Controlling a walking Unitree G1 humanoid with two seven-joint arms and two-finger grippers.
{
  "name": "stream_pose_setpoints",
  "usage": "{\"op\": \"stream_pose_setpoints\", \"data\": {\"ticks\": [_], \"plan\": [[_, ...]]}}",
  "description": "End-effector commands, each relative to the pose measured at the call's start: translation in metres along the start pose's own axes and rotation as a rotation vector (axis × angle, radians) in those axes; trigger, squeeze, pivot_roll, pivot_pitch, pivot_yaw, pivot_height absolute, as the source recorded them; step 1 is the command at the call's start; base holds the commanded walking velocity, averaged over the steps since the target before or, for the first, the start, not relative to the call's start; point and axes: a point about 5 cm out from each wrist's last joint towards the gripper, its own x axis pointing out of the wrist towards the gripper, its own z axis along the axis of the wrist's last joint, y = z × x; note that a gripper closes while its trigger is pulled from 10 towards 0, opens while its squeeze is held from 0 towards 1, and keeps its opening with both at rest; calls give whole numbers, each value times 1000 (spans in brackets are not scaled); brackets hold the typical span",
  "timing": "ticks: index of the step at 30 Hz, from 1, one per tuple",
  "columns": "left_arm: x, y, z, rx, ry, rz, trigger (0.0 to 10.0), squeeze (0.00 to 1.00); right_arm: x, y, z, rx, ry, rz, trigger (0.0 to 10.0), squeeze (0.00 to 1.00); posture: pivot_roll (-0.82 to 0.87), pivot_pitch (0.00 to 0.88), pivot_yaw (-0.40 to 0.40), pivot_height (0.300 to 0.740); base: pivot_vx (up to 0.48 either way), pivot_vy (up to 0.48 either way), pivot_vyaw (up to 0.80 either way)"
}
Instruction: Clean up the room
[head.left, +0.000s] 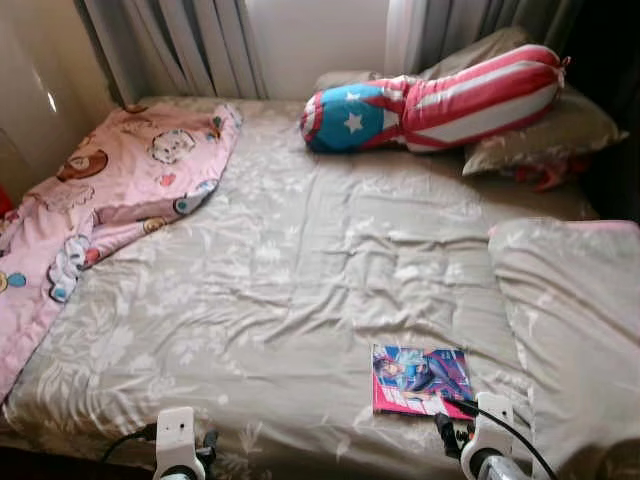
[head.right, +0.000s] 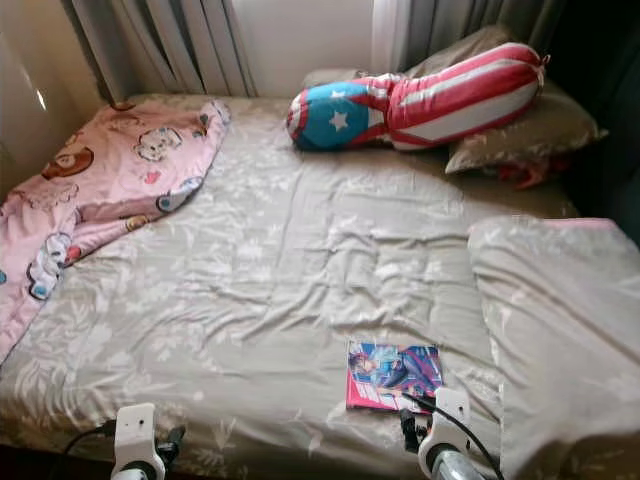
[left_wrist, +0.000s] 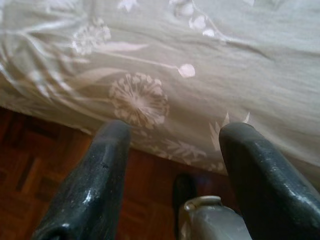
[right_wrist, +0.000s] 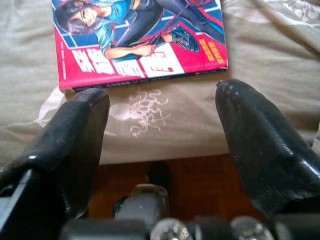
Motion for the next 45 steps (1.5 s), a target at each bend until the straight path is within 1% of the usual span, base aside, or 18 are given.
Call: {"op": "stream_pose_setpoints", "data": {"ticks": [1,5,6,11,14,16,17,20,21,30,38,40,45], "plan": [[-3,2,-11,1,56,9,10000,0,-3,-2,-14,-15,64,1,10000,0,-39,0,-17,740,0,0,0],[-5,2,-19,6,102,-2,10000,0,-3,5,-20,-57,95,49,10000,0,-43,0,-7,740,0,0,0],[-6,2,-21,15,113,-11,10000,0,-3,7,-21,-79,102,58,10000,0,-49,0,0,740,0,0,0],[-7,1,-24,30,126,-28,10000,0,-4,8,-22,-110,99,58,10000,0,-53,0,9,740,0,0,0],[-7,1,-24,30,128,-28,10000,0,-4,7,-23,-110,97,56,10000,0,-55,0,11,740,0,0,0],[-7,1,-25,30,131,-30,10000,0,-4,7,-23,-118,96,48,10000,0,-55,0,11,740,0,0,800],[-7,-1,-25,44,135,-41,10000,0,-4,8,-25,-142,101,38,10000,0,-41,0,8,740,0,0,800],[-7,-5,-25,66,139,-59,10000,0,-5,9,-29,-140,106,14,10000,0,-37,0,8,740,0,0,800],[-6,-6,-24,69,139,-63,10000,0,-6,9,-30,-124,113,5,10000,0,-37,0,12,740,0,0,0],[-7,-7,-27,98,160,-81,10000,0,-5,15,-31,-119,117,21,10000,0,-53,0,24,740,0,346,0],[-6,-7,-25,96,155,-84,10000,0,-6,14,-36,-151,137,20,10000,0,-41,0,23,740,0,397,0],[-6,-6,-24,97,151,-83,10000,0,-6,15,-36,-179,138,26,10000,0,-42,0,27,740,0,480,0],[-6,-6,-25,103,151,-85,10000,0,-6,16,-36,-174,134,28,10000,0,-45,0,30,740,0,480,0]]}}
